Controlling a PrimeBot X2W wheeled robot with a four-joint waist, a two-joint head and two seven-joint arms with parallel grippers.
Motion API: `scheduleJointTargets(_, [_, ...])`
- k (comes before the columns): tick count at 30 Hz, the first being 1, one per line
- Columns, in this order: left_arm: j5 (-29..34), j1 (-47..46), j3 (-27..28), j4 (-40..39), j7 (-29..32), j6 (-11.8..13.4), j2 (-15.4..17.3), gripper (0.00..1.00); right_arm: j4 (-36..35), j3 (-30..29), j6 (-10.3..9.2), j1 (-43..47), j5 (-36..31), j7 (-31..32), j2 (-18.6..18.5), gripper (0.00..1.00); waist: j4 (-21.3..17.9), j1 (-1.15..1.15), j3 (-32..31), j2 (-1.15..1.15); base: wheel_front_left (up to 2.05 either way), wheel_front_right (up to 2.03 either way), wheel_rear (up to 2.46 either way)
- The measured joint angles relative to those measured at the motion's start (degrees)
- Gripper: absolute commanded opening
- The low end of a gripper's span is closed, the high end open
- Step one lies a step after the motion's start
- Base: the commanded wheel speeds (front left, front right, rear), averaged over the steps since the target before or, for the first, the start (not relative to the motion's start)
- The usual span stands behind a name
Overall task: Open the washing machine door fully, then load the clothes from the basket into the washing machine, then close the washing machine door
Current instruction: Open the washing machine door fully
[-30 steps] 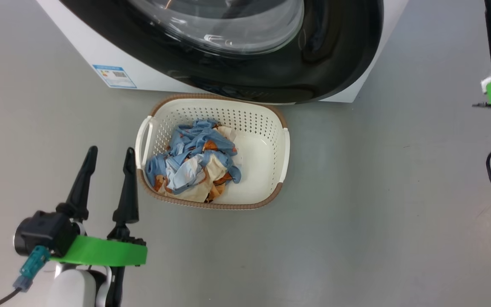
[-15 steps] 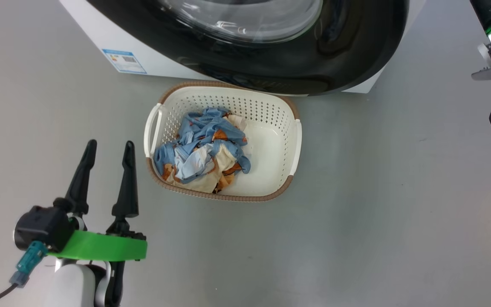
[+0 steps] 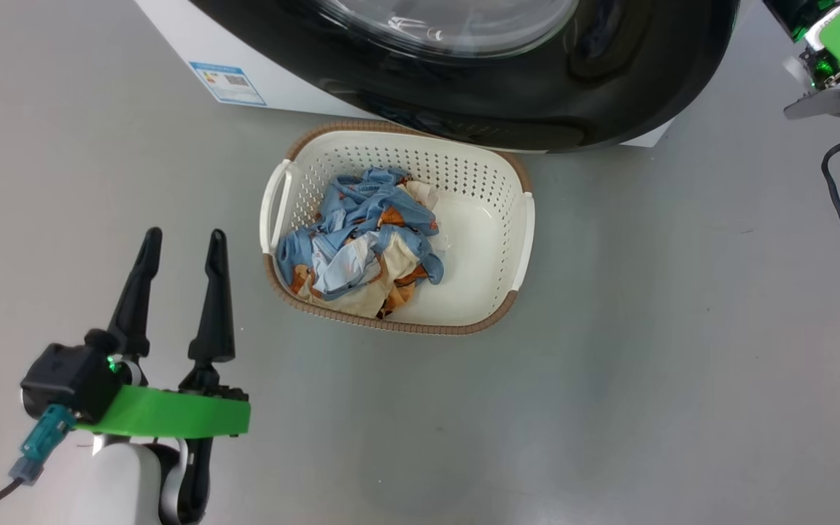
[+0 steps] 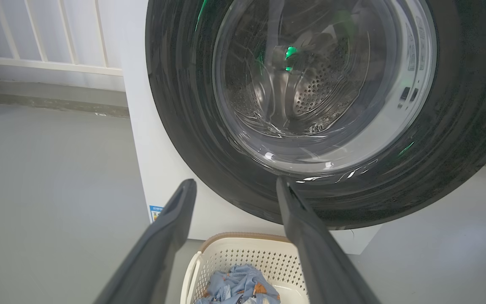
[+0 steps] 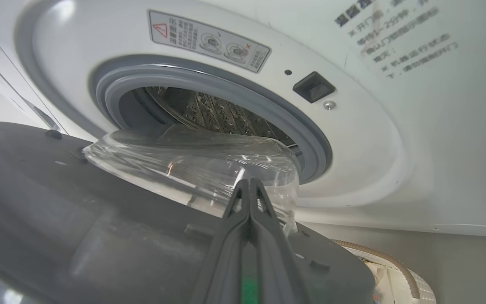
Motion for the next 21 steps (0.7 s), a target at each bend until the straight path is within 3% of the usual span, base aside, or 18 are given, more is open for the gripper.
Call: scheduleJointTargets(21, [0.05, 0.24, -0.04, 0.59, 0.0, 0.04, 0.0, 1.0, -2.94, 1.98, 0.0, 1.71, 4.32, 7.88, 0.18, 0.0, -0.56, 0.0, -2.08, 0.0, 0.0, 0.0, 0.0])
